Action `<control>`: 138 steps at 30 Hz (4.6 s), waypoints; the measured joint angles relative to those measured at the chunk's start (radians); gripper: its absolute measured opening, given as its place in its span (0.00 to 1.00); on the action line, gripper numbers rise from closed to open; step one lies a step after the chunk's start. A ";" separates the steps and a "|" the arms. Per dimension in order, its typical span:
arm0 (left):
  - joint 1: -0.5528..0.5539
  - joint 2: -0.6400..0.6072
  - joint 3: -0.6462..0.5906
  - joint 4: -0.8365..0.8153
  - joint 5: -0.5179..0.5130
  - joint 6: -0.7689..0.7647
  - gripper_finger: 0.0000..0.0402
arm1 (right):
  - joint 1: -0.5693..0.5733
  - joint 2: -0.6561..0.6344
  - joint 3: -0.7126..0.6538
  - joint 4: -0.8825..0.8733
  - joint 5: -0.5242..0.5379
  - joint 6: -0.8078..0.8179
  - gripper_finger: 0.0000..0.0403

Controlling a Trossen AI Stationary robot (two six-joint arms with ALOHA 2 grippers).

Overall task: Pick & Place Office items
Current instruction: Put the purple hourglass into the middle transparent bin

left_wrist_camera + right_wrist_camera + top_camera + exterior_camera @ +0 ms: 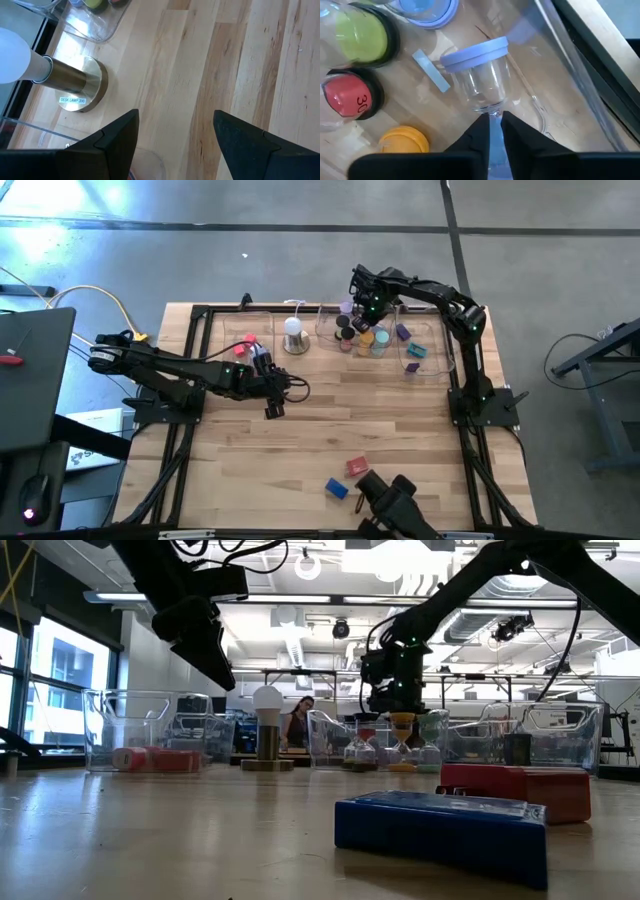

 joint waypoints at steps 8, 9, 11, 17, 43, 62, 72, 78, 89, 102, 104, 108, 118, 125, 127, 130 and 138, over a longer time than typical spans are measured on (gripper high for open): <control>0.000 0.000 0.000 0.000 0.000 -0.001 0.61 | -0.001 0.014 0.000 0.022 -0.012 0.017 0.18; 0.000 0.000 0.000 0.000 0.000 -0.001 0.61 | -0.001 0.019 0.001 0.020 -0.014 0.017 0.18; 0.000 0.000 0.000 0.000 0.000 -0.001 0.61 | -0.001 0.034 0.003 0.014 -0.010 0.013 0.18; 0.000 0.000 0.000 0.000 0.000 -0.002 0.61 | -0.001 0.039 0.003 0.062 -0.021 -0.005 0.19; 0.000 0.000 0.000 0.000 0.000 0.008 0.61 | 0.048 0.023 0.027 0.029 0.009 -0.041 0.20; 0.000 0.000 0.000 0.000 0.000 0.007 0.61 | 0.092 0.045 0.028 0.007 -0.034 -0.140 0.32; 0.000 0.000 0.000 -0.002 0.000 0.003 0.61 | 0.089 0.074 0.027 0.032 -0.042 -0.173 0.34; 0.000 0.000 0.000 -0.003 0.000 0.003 0.61 | 0.089 0.074 0.026 0.036 -0.032 -0.212 0.14; 0.000 0.000 0.000 -0.004 0.000 -0.001 0.61 | 0.100 0.067 0.028 0.042 0.038 -0.227 0.00; 0.000 0.000 0.000 -0.004 0.000 -0.001 0.61 | 0.111 0.064 0.028 0.032 0.040 -0.227 0.00; 0.000 0.000 0.000 -0.004 0.000 -0.001 0.61 | 0.111 0.064 0.028 0.023 0.041 -0.227 0.00; 0.000 0.000 0.000 -0.004 0.000 -0.001 0.61 | 0.111 0.064 0.028 0.010 0.037 -0.231 0.01; 0.000 0.000 0.000 -0.005 0.000 -0.001 0.61 | 0.112 0.064 0.028 -0.033 0.038 -0.221 0.08; 0.000 0.000 0.000 -0.006 0.000 -0.002 0.61 | 0.121 0.066 0.025 -0.073 0.033 -0.230 0.28; 0.000 0.000 0.000 -0.012 0.000 -0.003 0.61 | 0.120 0.066 0.025 -0.083 0.035 -0.225 0.34; 0.000 0.000 0.000 -0.018 0.000 -0.005 0.61 | 0.120 0.066 0.025 -0.088 0.046 -0.227 0.41; 0.000 0.000 0.000 -0.029 0.000 -0.012 0.61 | 0.120 0.066 0.027 -0.186 0.073 -0.230 0.40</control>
